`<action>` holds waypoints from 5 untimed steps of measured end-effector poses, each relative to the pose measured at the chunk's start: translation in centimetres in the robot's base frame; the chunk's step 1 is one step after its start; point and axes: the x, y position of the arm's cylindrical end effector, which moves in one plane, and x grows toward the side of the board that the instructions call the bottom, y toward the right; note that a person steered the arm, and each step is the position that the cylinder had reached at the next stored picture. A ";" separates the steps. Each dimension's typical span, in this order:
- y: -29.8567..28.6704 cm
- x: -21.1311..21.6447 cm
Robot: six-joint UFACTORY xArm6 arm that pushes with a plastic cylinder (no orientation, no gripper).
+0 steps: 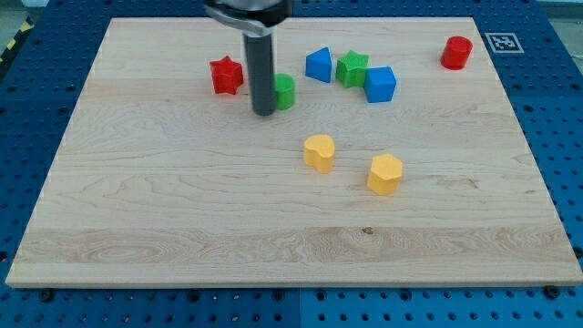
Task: Move the green circle into a group of blocks
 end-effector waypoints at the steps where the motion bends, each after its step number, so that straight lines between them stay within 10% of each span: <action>1: 4.7 -0.3; 5: 2.3 0.1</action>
